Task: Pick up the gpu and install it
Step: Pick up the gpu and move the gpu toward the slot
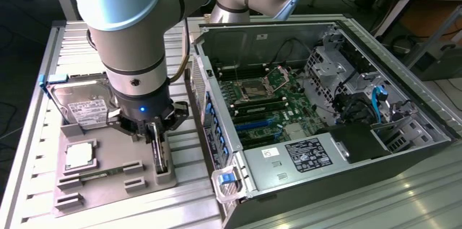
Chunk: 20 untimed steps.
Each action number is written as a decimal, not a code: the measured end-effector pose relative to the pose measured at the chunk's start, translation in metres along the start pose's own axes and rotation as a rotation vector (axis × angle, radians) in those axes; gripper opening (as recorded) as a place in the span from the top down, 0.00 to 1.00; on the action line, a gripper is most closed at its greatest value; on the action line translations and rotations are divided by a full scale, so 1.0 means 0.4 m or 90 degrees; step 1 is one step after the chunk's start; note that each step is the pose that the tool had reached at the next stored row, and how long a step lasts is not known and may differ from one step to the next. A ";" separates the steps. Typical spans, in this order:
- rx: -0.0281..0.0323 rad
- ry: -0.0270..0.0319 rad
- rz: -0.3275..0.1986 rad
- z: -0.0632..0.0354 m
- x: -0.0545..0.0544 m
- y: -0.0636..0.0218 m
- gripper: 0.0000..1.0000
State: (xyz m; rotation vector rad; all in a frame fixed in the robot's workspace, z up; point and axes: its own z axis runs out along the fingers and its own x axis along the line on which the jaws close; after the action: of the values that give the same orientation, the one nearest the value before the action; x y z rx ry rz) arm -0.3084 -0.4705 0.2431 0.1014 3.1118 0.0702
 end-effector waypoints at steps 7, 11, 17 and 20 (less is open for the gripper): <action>0.0000 0.0000 0.000 0.000 0.000 0.000 0.73; 0.0000 0.0000 0.000 0.000 0.000 0.000 0.73; 0.0000 0.0000 0.000 0.000 0.000 0.000 0.73; 0.0000 0.0000 0.000 0.000 0.000 0.000 0.73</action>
State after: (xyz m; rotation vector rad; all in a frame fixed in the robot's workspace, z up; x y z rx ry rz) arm -0.3084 -0.4705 0.2431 0.1014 3.1118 0.0702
